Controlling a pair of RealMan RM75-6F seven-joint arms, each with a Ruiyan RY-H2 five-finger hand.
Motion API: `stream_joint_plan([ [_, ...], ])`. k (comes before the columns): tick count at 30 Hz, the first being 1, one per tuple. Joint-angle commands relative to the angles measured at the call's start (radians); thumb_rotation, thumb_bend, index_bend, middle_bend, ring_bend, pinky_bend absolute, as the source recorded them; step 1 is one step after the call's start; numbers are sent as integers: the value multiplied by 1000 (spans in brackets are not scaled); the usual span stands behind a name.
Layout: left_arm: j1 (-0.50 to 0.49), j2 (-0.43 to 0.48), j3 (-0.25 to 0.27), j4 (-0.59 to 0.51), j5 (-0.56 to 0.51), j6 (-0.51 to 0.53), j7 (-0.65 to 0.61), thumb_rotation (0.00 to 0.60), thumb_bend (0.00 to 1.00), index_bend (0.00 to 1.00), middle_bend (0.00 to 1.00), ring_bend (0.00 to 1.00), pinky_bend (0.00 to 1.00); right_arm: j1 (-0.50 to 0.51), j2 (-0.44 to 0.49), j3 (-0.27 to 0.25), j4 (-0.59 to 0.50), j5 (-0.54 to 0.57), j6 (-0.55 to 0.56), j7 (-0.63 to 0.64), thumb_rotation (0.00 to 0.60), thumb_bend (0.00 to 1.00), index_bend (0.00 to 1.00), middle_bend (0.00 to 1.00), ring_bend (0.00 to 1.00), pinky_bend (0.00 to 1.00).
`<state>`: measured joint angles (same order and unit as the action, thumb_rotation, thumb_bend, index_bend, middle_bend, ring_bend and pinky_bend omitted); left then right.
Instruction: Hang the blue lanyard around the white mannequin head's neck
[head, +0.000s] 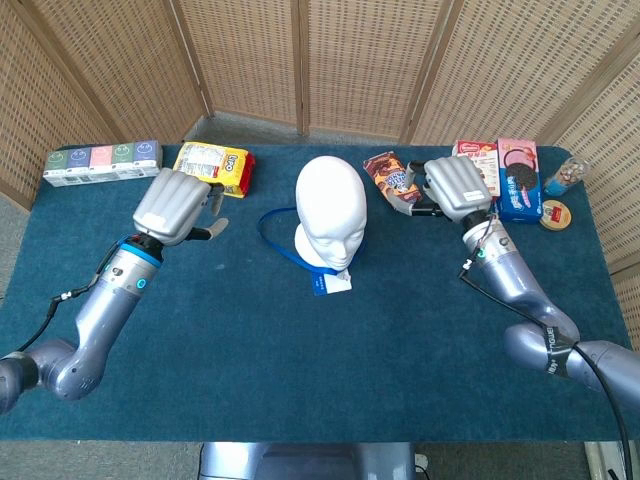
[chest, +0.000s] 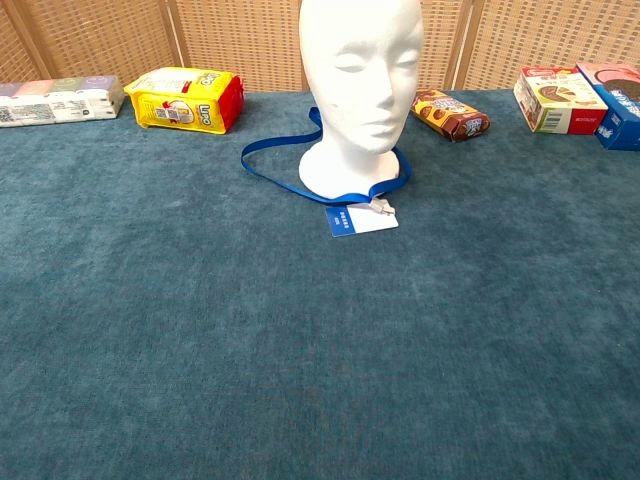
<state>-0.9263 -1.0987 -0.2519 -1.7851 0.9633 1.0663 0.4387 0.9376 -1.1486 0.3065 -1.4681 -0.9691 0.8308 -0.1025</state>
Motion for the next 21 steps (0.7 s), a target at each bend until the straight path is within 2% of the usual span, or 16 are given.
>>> stream_joint_plan([
  [1, 37, 23, 8, -32, 18, 31, -26, 480, 279, 615, 958, 848, 874, -30, 14, 6, -27, -5, 37, 21, 118, 340, 455, 969, 1000, 1000],
  [15, 265, 94, 103, -169, 119, 190, -146, 418, 279, 577, 890, 777, 808, -229, 71, -31, -178, -112, 252, 114, 118, 341, 456, 866, 1000, 1000],
  [21, 411, 122, 191, -207, 222, 294, -204, 399, 279, 570, 849, 725, 718, -328, 89, -80, -258, -168, 349, 104, 116, 344, 458, 834, 974, 1000],
])
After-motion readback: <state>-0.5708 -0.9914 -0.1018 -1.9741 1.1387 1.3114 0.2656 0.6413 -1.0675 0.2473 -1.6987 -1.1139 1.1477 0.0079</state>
